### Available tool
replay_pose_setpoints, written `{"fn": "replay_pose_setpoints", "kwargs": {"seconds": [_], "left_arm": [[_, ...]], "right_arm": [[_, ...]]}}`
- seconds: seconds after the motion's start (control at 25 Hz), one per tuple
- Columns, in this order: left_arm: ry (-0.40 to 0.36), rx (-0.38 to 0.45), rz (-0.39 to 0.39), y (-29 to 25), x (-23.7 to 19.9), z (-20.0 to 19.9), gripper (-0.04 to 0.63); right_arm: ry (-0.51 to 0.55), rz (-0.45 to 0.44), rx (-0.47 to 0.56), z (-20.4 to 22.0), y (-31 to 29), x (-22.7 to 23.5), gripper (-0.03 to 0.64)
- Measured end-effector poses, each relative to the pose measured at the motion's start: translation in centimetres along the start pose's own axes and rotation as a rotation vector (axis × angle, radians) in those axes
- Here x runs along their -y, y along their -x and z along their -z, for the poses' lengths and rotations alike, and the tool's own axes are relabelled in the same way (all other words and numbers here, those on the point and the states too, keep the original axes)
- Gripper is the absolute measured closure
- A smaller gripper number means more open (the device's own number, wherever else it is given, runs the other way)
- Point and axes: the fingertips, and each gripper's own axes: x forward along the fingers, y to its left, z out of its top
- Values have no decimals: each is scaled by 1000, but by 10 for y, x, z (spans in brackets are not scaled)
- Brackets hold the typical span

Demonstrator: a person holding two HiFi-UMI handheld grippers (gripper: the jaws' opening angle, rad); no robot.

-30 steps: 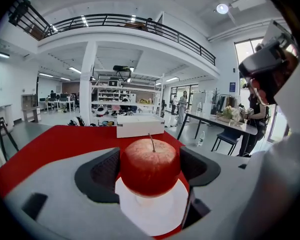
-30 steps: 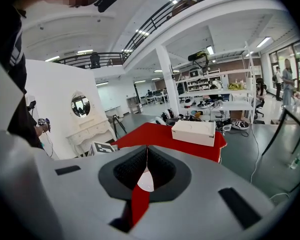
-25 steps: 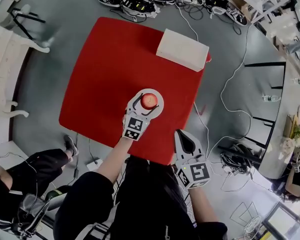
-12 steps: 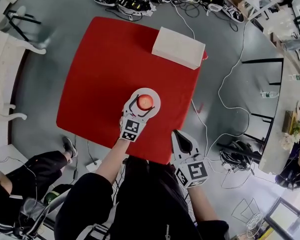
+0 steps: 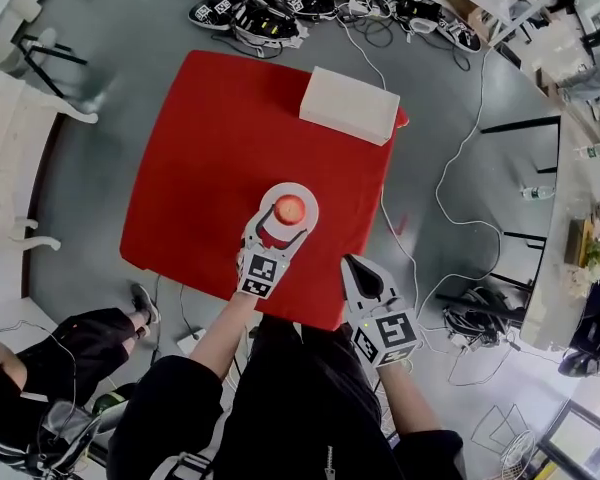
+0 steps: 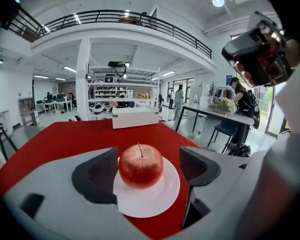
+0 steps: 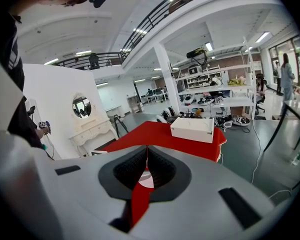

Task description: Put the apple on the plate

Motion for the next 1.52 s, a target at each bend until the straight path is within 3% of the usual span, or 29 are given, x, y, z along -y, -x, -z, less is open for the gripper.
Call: {"fn": "replay_pose_setpoints", "kwargs": {"seconds": [0.16,0.36,0.4,0.68,1.24,1.52], "left_arm": [[-8,71,-42,37,6,-42,262],[0,162,-58,89,20,-98,574],[10,164,-52,96,25,-104,589],[70,166,-78,141,38,-132,589],[96,205,-107,168,38,-140,589],[71,206,-116,173,36,-143,589]], "right_arm": [[52,-45,7,-7,-2,-8,604],[79,-96,36,-19,-2,-14,604],[79,-100,43,-22,-1,-14,604],[92,-106,97,-33,2,-20,606],[135,-145,95,-29,5,-51,606],[161,-145,104,-39,6,-59,606]]}}
